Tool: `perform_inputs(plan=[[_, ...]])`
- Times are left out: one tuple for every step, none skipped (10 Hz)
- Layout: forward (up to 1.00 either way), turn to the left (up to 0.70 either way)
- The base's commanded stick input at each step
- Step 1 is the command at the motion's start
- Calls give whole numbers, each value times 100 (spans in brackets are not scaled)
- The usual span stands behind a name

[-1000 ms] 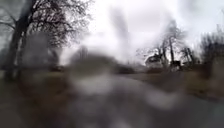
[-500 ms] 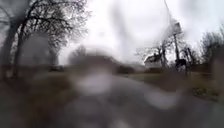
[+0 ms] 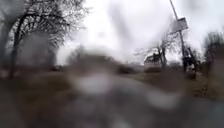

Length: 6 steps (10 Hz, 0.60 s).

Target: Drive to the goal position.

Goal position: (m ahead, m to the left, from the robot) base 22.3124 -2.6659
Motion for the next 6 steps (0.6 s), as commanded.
perform_inputs(plan=[[85, 0], [85, 0], [85, 0], [85, 0], [85, 0], [85, 0]])
